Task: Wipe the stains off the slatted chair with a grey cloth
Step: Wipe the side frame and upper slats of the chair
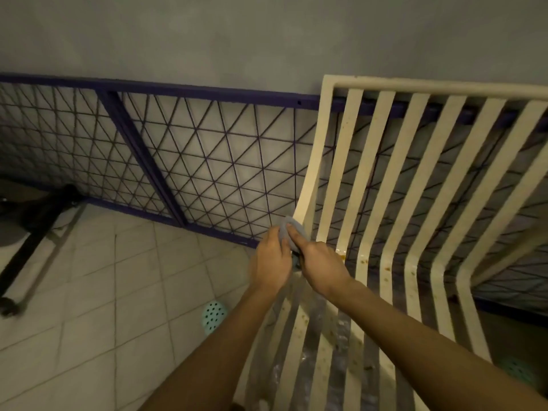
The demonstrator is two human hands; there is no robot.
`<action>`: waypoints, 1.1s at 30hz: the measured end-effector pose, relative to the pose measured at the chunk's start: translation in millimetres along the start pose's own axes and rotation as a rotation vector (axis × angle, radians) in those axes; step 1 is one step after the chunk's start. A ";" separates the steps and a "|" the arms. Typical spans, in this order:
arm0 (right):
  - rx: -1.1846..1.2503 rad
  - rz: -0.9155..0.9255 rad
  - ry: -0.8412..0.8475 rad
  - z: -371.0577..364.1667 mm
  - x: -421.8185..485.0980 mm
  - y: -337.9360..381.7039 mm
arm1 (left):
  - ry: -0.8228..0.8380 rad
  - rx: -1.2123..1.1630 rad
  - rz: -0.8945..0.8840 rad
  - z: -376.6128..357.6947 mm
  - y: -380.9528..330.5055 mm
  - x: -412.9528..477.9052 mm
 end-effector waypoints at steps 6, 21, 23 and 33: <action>0.033 0.025 0.067 -29.5 -59.3 51.8 | 0.056 0.037 0.091 35.0 30.7 -79.1; 0.028 0.438 -0.041 -42.8 -142.6 139.2 | 0.042 -0.416 0.338 100.6 56.8 -183.6; 0.080 0.502 -0.061 -47.7 -148.9 141.0 | 0.046 -0.474 0.365 103.6 64.3 -188.7; 0.123 0.543 -0.166 -35.0 -105.8 96.0 | 0.194 -0.384 0.416 100.4 36.7 -141.3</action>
Point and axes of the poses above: each hand's wrist, its own x-axis towards the middle knuckle, its own z-axis out of the back of the hand, y = z × x, the point moved 2 cm from there along x, towards the middle knuckle, and after that the axes turned 11 degrees about z, right-handed, at the moved point
